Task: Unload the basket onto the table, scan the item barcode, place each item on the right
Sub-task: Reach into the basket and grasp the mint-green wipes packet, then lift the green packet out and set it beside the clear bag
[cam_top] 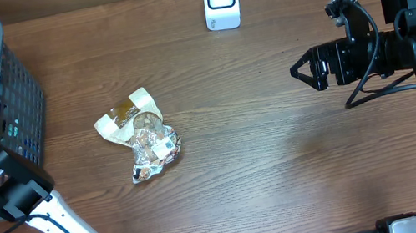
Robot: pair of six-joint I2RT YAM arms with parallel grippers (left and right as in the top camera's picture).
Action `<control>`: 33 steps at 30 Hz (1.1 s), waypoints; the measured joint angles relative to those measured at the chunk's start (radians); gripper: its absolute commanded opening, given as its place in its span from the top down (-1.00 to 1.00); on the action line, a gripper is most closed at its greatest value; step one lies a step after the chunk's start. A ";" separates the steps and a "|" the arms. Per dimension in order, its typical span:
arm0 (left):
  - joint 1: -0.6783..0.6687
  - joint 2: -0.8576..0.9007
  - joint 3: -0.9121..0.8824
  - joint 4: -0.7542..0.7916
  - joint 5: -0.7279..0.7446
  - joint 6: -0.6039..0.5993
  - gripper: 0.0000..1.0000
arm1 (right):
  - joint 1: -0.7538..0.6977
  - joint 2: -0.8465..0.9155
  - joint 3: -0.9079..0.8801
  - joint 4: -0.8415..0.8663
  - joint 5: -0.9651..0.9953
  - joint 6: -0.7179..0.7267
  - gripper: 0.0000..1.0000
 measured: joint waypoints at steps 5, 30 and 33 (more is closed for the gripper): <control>0.002 0.013 0.080 -0.132 0.009 0.006 0.92 | 0.000 0.000 0.000 0.000 0.000 0.000 -1.00; -0.417 -0.679 0.276 -0.347 0.151 0.240 0.91 | 0.000 0.000 0.000 0.009 0.000 0.000 -1.00; -0.550 -0.653 0.130 -0.349 0.163 0.264 0.91 | 0.000 0.000 0.000 0.007 0.002 0.000 -1.00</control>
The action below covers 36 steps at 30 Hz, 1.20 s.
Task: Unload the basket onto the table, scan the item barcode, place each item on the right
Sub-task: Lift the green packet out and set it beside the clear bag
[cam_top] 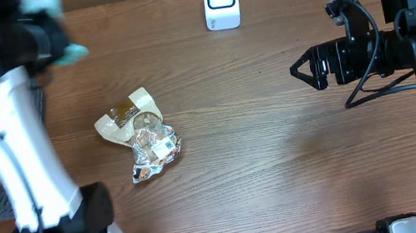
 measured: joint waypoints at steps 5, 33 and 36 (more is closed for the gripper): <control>-0.183 0.020 -0.310 0.061 -0.013 0.021 0.92 | 0.000 0.000 0.000 0.000 0.011 0.000 -1.00; -0.348 0.021 -1.321 0.700 0.114 -0.060 0.30 | 0.000 0.000 0.000 -0.008 0.025 0.000 -1.00; -0.348 0.021 -1.323 0.646 0.120 -0.077 -0.18 | 0.000 0.000 0.000 -0.008 0.026 0.000 -1.00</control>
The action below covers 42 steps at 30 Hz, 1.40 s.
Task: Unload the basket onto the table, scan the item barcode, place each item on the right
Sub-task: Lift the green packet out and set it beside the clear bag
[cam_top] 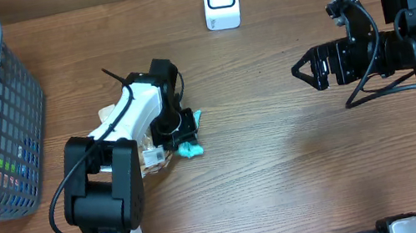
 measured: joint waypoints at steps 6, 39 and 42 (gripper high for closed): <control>0.000 0.000 0.103 -0.204 -0.006 0.003 -0.40 | 0.000 0.000 0.000 0.000 0.014 0.000 -1.00; 0.227 -0.175 0.892 -0.510 -0.107 0.048 -0.96 | 0.000 0.000 0.000 0.001 0.018 0.000 -1.00; 0.306 -0.186 0.892 -0.475 -0.107 0.047 -0.97 | 0.000 0.000 0.000 0.000 0.018 0.000 -1.00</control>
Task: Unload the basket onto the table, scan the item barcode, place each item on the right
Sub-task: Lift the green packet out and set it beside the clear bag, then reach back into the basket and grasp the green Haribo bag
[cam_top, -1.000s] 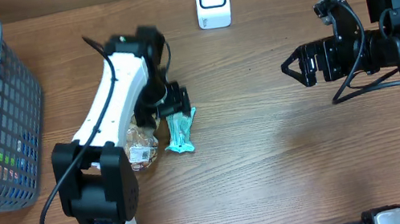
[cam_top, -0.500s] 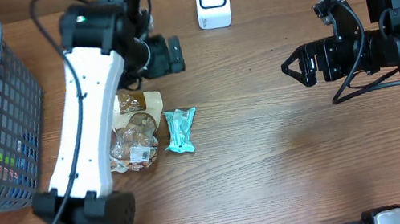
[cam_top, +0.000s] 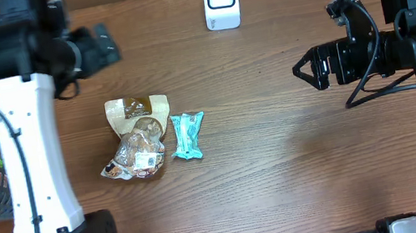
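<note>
A teal packet (cam_top: 188,134) lies flat on the wooden table, just right of two snack bags: a tan one (cam_top: 136,109) and a clear crinkled one (cam_top: 136,154). The white barcode scanner (cam_top: 221,0) stands at the back edge. My left gripper (cam_top: 106,45) hangs above the back left of the table, open and holding nothing, well clear of the packet. Far to the right, my right gripper (cam_top: 297,70) points left with its fingertips together and nothing in them.
A grey wire basket holding more goods stands at the left edge, partly behind the left arm. Bare wood lies between the packet and the right arm.
The left gripper was low beside the bags with the teal packet at its fingertips. Now it is up at the back left, and the packet lies on the table. The bags have shifted.
First the left arm reached into the basket, with only the two bags on the table. Then it was raised at the back left with something teal in its fingers. Then it was down by the bags with the packet. Now the packet lies free. The right arm stayed still.
</note>
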Robot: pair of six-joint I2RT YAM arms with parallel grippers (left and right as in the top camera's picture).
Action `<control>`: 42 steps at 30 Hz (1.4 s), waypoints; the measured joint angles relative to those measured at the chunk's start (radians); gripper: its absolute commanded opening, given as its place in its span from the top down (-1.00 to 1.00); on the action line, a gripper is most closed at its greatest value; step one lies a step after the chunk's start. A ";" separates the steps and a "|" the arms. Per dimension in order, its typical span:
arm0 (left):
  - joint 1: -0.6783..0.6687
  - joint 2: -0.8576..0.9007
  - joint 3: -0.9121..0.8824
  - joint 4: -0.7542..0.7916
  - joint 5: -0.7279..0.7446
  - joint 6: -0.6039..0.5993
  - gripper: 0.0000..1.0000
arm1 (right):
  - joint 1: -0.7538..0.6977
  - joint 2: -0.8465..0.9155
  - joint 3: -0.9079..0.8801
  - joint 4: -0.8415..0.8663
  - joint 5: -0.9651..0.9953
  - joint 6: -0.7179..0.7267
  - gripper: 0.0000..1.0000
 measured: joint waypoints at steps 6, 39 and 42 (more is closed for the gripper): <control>0.137 -0.009 0.000 0.115 0.031 -0.006 -0.99 | 0.000 0.000 0.000 -0.007 0.000 0.000 -1.00; 0.321 -0.003 0.000 0.281 -0.045 -0.057 -0.95 | 0.000 0.000 0.000 -0.045 0.027 0.000 -1.00; 0.383 0.001 0.001 0.288 -0.041 -0.061 -0.96 | 0.000 0.000 0.000 -0.042 0.035 0.000 -1.00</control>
